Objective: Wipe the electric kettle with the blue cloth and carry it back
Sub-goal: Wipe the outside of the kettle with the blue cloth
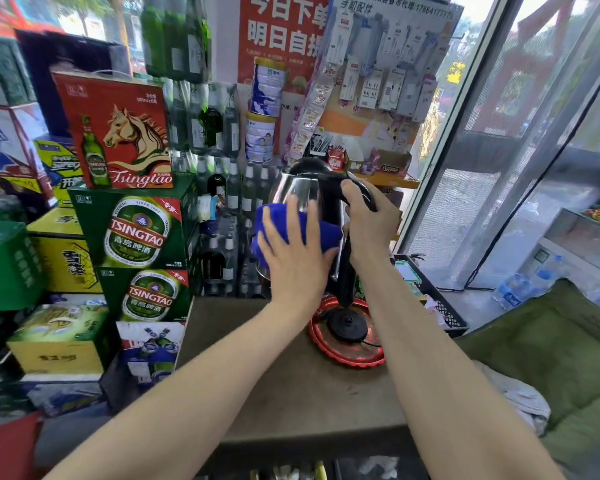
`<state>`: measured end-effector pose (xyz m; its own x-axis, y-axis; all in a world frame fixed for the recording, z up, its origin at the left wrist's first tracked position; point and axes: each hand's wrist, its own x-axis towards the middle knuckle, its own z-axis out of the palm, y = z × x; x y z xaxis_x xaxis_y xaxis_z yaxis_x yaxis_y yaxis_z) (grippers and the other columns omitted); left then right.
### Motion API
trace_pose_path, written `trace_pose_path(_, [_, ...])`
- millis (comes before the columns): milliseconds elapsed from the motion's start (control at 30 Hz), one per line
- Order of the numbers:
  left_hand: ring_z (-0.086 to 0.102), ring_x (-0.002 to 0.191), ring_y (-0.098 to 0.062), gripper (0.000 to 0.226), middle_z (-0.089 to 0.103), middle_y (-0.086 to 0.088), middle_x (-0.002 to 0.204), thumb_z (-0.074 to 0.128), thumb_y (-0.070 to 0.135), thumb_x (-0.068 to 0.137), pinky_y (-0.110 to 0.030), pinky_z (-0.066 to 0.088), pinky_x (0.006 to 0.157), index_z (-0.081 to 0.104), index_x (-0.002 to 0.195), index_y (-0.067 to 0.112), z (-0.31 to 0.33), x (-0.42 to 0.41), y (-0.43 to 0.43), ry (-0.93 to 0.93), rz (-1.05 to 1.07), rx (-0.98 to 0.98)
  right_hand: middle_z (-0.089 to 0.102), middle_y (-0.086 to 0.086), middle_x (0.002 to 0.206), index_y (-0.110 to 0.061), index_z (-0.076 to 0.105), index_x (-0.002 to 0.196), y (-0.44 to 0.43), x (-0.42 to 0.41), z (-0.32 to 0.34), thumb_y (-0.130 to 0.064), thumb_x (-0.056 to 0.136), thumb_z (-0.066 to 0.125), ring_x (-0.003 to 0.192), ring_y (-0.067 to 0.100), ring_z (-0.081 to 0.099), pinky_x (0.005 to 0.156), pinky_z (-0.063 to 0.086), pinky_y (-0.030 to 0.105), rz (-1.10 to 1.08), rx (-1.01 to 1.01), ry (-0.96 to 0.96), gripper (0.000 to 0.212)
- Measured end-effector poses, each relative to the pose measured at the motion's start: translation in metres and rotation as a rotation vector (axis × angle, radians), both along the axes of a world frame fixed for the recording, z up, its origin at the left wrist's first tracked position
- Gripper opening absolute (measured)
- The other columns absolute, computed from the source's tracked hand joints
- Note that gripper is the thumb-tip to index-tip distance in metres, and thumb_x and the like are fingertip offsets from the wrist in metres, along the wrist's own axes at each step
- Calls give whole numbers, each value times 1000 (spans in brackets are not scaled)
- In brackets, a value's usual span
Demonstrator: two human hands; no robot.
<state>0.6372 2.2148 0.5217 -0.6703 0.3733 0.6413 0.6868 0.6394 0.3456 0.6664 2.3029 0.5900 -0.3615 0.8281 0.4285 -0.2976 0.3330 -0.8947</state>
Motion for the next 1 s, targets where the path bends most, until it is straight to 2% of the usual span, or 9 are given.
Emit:
trace_pose_path(133, [17, 144, -48, 85, 20, -12, 160, 44, 63, 87, -63, 28, 110, 18, 152, 14, 26, -27, 2, 196, -68, -111, 79, -10, 88, -38, 82, 84, 1, 4, 6, -45, 68, 75, 91, 14, 73, 92, 59, 41, 17, -104, 80, 19])
trace_pose_path(267, [15, 145, -45, 81, 20, -15, 160, 37, 63, 90, -60, 26, 112, 19, 151, 13, 41, -36, 1, 201, -93, -94, 79, -7, 86, -35, 83, 86, 4, 6, 12, -43, 70, 77, 81, 18, 68, 78, 55, 42, 20, -88, 88, 19])
trace_pose_path(433, [11, 146, -47, 72, 18, -15, 161, 33, 55, 93, -63, 24, 112, 24, 151, 11, 24, -27, -4, 220, -115, -177, 80, -12, 85, -47, 78, 75, 4, 8, 2, -42, 72, 77, 88, 12, 74, 89, 60, 46, 14, -18, 40, 7])
trace_pose_path(533, [19, 143, -46, 69, 27, -16, 157, 28, 52, 95, -59, 29, 111, 31, 148, 9, 48, -42, 2, 177, -129, -124, 81, -6, 91, -41, 82, 83, 3, 8, -4, -50, 66, 77, 87, 16, 72, 88, 60, 46, 14, -65, 13, 20])
trace_pose_path(600, [21, 143, -45, 66, 32, -14, 155, 30, 51, 95, -59, 30, 110, 34, 146, 10, 52, -44, 4, 191, -143, -136, 81, -3, 90, -33, 83, 86, 4, 8, -5, -48, 66, 77, 83, 15, 70, 81, 58, 40, 31, -110, 37, 26])
trace_pose_path(733, [17, 144, -46, 66, 30, -14, 156, 33, 48, 96, -60, 27, 111, 29, 149, 9, 37, -32, -1, 235, -128, -170, 78, -10, 80, -43, 81, 74, 7, 7, -2, -38, 74, 77, 77, 11, 68, 76, 56, 34, 38, -66, 40, 6])
trace_pose_path(833, [17, 145, -45, 67, 30, -13, 156, 32, 49, 95, -59, 27, 112, 29, 149, 9, 34, -32, -4, 254, -161, -197, 73, -5, 72, -29, 84, 84, 12, 10, -5, -30, 79, 78, 65, 12, 61, 62, 50, 30, 71, -140, 55, 7])
trace_pose_path(933, [25, 143, -40, 64, 35, -9, 154, 27, 50, 96, -52, 27, 114, 33, 148, 12, 45, -41, 2, 212, -185, -123, 58, 1, 54, -12, 79, 83, 18, 17, -2, -26, 87, 76, 43, 12, 47, 43, 39, 23, 151, -288, 59, 15])
trace_pose_path(1000, [35, 138, -34, 60, 40, -7, 150, 26, 50, 97, -46, 28, 114, 37, 146, 15, 58, -50, 5, 91, -205, 18, 53, -1, 47, -12, 71, 76, 22, 22, 3, -23, 91, 72, 34, 10, 44, 36, 35, 19, 211, -399, 75, 18])
